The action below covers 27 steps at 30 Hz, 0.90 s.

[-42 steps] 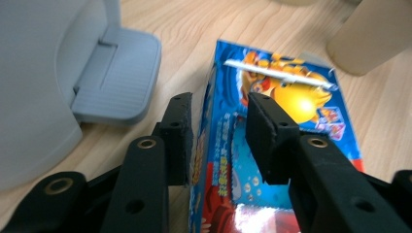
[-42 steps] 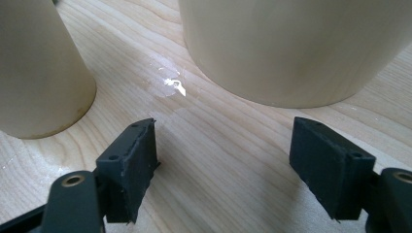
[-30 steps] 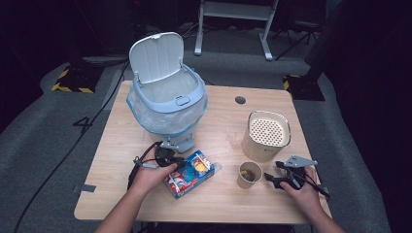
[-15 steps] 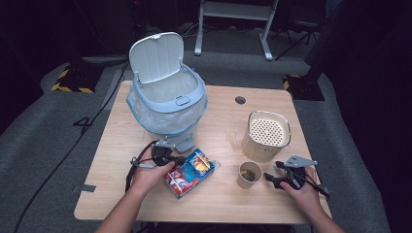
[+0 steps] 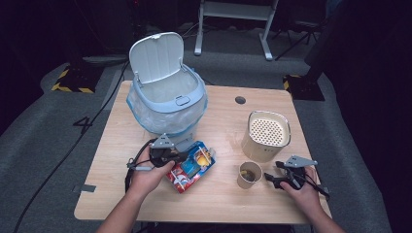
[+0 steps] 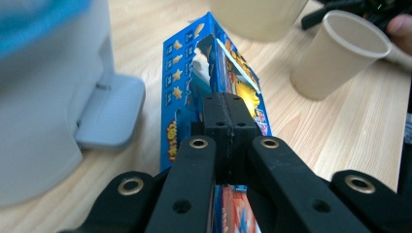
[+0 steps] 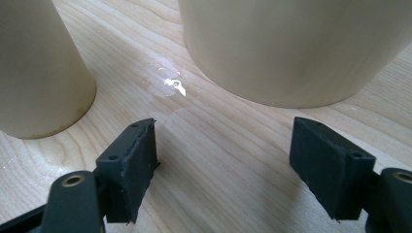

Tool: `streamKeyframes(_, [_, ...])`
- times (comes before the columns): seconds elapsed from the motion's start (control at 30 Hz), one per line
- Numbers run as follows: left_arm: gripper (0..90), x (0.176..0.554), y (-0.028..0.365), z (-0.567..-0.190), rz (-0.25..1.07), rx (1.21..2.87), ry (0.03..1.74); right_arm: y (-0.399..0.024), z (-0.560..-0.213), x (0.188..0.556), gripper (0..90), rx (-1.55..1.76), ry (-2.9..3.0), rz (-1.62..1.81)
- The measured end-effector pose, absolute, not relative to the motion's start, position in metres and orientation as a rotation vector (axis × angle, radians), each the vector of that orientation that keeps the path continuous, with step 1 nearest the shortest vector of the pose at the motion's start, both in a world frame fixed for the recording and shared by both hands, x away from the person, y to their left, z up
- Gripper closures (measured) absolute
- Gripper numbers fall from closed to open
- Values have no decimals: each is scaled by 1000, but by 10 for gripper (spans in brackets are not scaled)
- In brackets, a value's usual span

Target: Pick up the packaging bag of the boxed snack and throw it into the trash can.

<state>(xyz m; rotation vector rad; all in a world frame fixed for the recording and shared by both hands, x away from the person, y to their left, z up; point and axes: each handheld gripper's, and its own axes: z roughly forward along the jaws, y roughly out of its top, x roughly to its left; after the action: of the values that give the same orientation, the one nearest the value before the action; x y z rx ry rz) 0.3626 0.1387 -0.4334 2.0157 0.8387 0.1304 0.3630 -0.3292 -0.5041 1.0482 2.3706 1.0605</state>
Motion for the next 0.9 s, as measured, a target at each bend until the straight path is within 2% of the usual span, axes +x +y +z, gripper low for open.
streamKeyframes(0.57, [900, 354, 149, -382, 254, 1838, 715, -329, -504, 363, 254, 1048, 2371, 1060])
streamKeyframes(0.9, [900, 350, 158, -369, 295, 1687, 653, -329, -504, 363, 254, 1047, 2370, 1060])
